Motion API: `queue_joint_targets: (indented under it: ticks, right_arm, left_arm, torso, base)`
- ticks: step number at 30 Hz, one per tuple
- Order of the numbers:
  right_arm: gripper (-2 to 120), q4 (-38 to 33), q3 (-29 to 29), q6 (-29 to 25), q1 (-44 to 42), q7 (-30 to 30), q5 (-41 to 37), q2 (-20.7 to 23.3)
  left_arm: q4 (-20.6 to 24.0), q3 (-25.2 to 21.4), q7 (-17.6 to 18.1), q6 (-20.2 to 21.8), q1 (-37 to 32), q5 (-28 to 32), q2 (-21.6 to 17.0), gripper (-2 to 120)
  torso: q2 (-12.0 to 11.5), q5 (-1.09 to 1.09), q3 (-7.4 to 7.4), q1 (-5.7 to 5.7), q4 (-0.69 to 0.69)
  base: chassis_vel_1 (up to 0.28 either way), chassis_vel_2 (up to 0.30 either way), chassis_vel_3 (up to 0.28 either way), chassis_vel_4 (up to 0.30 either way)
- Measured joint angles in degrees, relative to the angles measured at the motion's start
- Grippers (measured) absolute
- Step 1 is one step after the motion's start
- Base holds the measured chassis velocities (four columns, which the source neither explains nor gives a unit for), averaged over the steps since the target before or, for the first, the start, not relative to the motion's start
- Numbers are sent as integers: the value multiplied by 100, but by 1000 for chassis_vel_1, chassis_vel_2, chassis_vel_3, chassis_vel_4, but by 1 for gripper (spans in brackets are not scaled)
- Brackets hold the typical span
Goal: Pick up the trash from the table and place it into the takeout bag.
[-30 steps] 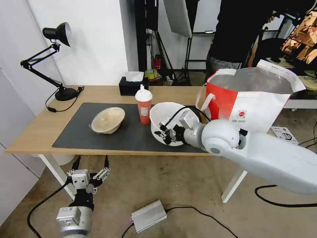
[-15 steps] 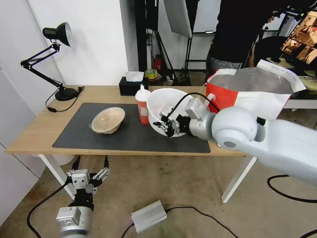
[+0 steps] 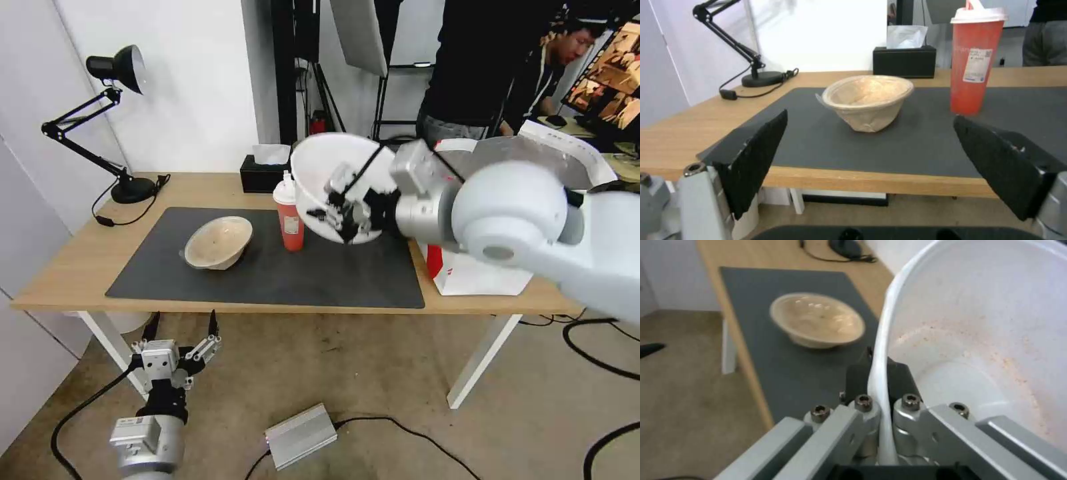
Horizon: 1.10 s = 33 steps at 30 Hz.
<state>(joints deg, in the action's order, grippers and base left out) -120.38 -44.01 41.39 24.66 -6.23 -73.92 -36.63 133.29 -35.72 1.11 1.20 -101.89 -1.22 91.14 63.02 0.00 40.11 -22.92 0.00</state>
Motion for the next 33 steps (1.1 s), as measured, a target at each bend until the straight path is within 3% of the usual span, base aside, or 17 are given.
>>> queue_joint_targets:
  ticks: [16,26,33]
  right_arm:
    - [0,1508,-220,-1,1032,912,380,-173]
    - [0,2415,-442,-4,1189,1584,1053,-37]
    - [0,2679,-456,-6,1109,1843,1354,109]
  left_arm:
    - [28,-22,2,-56,-26,9,-42,100]
    - [62,-59,4,-59,-41,107,-107,100]
    - [58,-56,4,-59,-31,110,-117,100]
  torso:
    - [0,0,0,0,0]
    - [0,1,0,0,0]
    - [0,1,0,0,0]
  base:
    - [0,0,0,0]
    - [0,0,0,0]
    - [0,0,0,0]
